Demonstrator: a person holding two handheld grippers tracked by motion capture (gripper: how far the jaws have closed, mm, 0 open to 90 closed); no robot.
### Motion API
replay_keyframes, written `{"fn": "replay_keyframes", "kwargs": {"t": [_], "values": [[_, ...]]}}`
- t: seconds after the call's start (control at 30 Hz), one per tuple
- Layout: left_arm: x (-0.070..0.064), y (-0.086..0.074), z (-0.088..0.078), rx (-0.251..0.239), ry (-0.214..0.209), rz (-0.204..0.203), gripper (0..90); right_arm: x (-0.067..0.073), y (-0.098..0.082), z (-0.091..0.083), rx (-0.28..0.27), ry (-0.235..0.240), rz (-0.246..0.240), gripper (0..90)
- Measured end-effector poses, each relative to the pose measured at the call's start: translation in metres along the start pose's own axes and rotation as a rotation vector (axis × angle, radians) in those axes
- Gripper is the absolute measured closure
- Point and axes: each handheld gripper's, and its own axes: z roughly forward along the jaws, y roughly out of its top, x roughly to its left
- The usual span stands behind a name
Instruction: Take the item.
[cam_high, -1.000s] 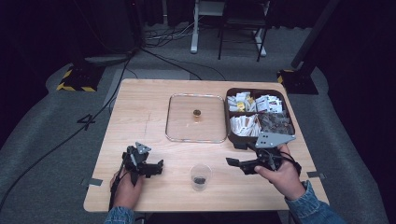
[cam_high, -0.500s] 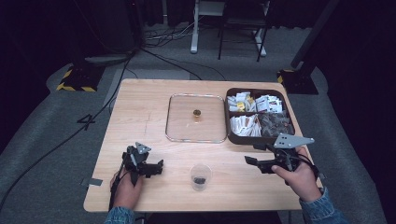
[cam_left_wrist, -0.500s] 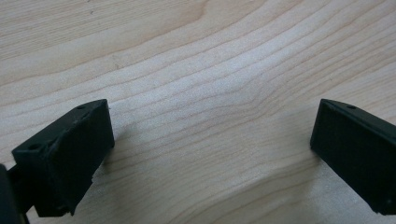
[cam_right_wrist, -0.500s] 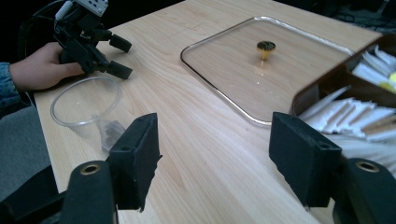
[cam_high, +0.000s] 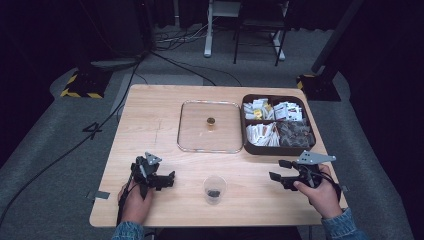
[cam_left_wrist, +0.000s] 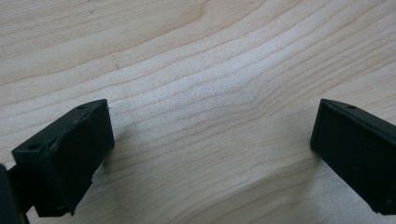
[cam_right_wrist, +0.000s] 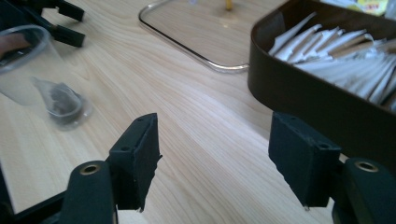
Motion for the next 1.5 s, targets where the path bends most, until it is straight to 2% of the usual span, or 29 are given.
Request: {"fn": "replay_keyframes", "kwargs": {"t": [0.13,0.43,0.7,0.87,1.03,1.17,1.27,1.33,1.37,1.5], "values": [[0.0,0.0,0.0,0.0,0.0,0.0,0.0,-0.007,-0.012,0.008,0.021,-0.019,0.001,31.5],[0.0,0.0,0.0,0.0,0.0,0.0,0.0,-0.012,-0.03,0.021,0.026,-0.055,0.0,27.9],[0.0,0.0,0.0,0.0,0.0,0.0,0.0,-0.015,-0.035,0.025,0.024,-0.063,0.004,26.9],[0.0,0.0,0.0,0.0,0.0,0.0,0.0,-0.015,-0.038,0.029,0.044,-0.069,0.002,24.7],[0.0,0.0,0.0,0.0,0.0,0.0,0.0,-0.015,-0.04,0.031,0.06,-0.071,-0.002,18.2],[0.0,0.0,0.0,0.001,0.002,0.002,0.0,-0.014,-0.042,0.032,0.084,-0.064,-0.012,16.2],[0.0,0.0,0.0,0.0,0.0,0.0,0.0,-0.013,-0.045,0.037,0.117,-0.08,-0.023,15.2],[0.0,0.0,0.0,0.0,0.001,0.0,0.0,-0.012,-0.046,0.038,0.113,-0.084,-0.038,15.2],[0.0,0.0,0.0,0.0,0.0,0.001,0.0,-0.01,-0.046,0.039,0.123,-0.096,-0.069,14.2],[0.0,0.0,0.0,0.0,0.0,0.0,0.0,-0.009,-0.046,0.04,0.126,-0.097,-0.068,11.3]]}}
